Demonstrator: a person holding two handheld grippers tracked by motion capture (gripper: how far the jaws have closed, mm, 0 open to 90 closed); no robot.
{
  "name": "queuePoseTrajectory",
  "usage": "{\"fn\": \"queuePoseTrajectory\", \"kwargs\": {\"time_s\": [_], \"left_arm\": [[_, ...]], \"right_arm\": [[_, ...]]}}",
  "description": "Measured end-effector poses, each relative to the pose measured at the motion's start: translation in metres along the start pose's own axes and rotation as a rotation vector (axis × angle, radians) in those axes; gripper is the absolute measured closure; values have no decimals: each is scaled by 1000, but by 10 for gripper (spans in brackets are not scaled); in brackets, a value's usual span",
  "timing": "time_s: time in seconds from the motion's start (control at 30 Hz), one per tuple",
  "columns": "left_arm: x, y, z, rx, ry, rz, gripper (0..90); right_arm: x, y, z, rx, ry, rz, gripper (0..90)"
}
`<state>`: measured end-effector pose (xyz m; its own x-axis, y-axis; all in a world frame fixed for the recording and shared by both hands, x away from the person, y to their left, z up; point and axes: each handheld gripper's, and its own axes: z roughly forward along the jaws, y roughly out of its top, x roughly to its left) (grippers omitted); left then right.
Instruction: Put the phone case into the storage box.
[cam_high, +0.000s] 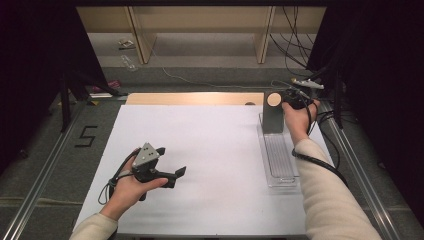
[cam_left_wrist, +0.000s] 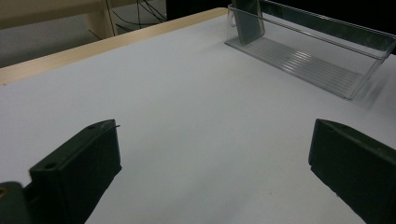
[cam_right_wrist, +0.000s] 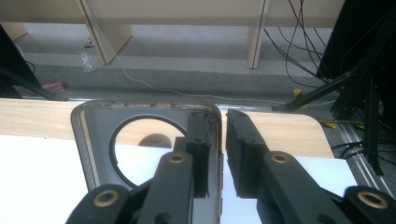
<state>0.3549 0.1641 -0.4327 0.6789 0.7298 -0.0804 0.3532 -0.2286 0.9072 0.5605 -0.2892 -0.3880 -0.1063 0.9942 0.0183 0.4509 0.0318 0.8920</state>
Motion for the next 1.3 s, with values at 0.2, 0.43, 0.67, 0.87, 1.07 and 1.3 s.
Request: {"fn": "queuePoseTrajectory", "kwargs": {"time_s": [0.2, 0.43, 0.67, 0.87, 1.07, 1.3], "left_arm": [[0, 0, 0, 1, -1, -1, 17], [0, 0, 0, 1, 0, 0, 17], [1, 0, 0, 0, 1, -3, 21], [1, -1, 0, 2, 3, -3, 21], [1, -1, 0, 3, 3, -4, 21], [1, -1, 0, 5, 6, -6, 21]], "right_arm": [[-1, 0, 0, 7, -2, 3, 755], [0, 0, 0, 5, -12, 8, 614], [1, 1, -4, 2, 6, 21, 453], [3, 0, -11, -13, 31, 7, 299], [1, -5, -16, 3, 55, -14, 190], [-1, -13, -24, 8, 55, -20, 172]]}}
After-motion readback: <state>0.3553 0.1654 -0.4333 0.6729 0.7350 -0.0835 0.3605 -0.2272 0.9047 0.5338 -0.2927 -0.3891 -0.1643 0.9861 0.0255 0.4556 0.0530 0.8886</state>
